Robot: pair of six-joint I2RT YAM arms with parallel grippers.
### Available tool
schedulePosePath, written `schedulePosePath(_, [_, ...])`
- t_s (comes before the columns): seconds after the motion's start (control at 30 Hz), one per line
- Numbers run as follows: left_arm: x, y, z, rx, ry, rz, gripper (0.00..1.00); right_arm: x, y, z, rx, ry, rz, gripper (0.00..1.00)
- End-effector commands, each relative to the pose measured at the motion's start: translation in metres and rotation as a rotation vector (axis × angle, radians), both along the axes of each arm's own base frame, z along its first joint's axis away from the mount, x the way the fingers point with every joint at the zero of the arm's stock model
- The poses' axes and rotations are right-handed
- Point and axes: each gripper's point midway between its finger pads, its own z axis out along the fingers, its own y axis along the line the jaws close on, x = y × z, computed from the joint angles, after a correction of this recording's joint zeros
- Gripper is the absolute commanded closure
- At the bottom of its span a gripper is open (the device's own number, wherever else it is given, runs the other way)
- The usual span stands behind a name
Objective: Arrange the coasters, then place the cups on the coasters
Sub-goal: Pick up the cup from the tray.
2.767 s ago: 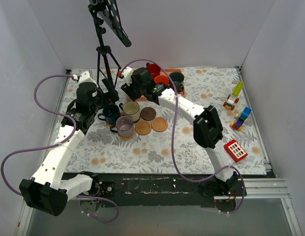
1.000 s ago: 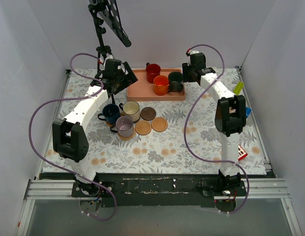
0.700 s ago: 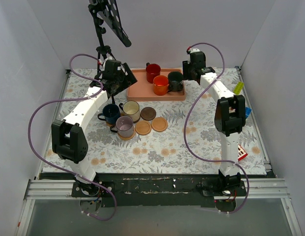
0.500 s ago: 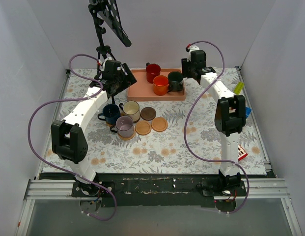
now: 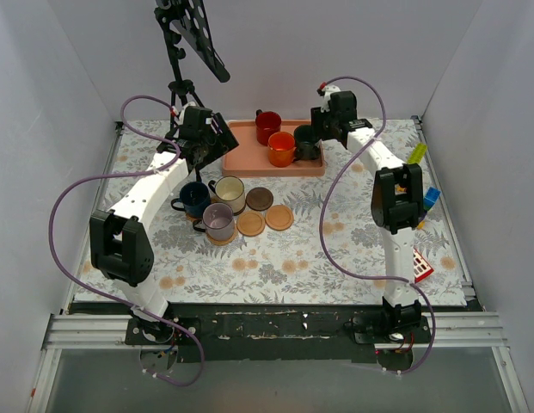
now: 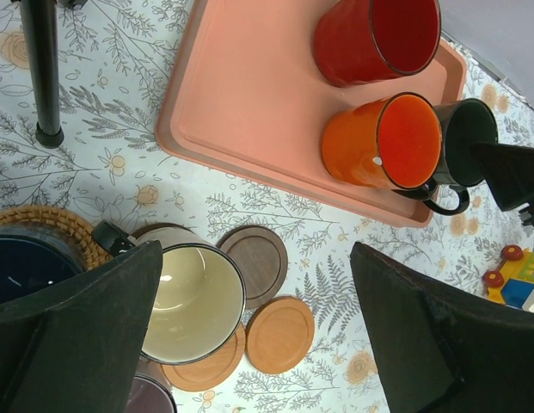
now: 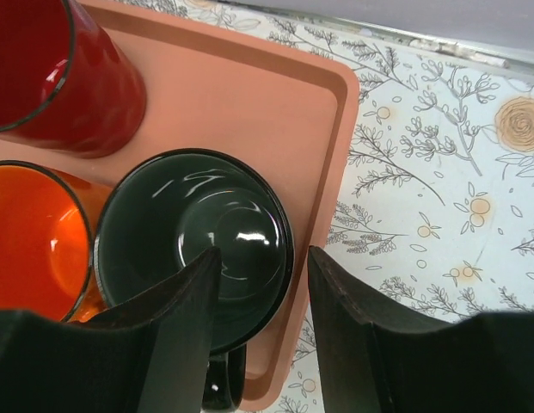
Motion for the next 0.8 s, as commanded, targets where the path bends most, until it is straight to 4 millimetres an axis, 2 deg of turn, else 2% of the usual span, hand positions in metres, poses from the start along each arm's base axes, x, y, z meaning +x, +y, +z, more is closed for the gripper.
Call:
schedulePosePath(0.0, [-0.009,0.008,0.029,0.006,-0.049,0.017,0.08,0.016,0.001,0.012,-0.003,-0.058,0.02,0.48])
schedulePosePath(0.23, [-0.009,0.007,0.024,0.032,-0.036,-0.003,0.08,0.02,-0.003,0.01,0.002,-0.05,-0.018,0.64])
schedulePosePath(0.37, [-0.01,0.002,0.025,0.043,-0.039,-0.023,0.09,0.02,-0.007,0.01,-0.003,-0.043,-0.046,0.79])
schedulePosePath(0.5, [-0.01,0.003,0.027,0.061,-0.04,-0.036,0.08,0.02,-0.008,0.02,0.011,-0.053,-0.063,0.99])
schedulePosePath(0.77, [-0.01,-0.002,0.023,0.084,-0.039,-0.072,0.08,0.021,-0.004,0.039,0.058,-0.069,-0.086,0.99])
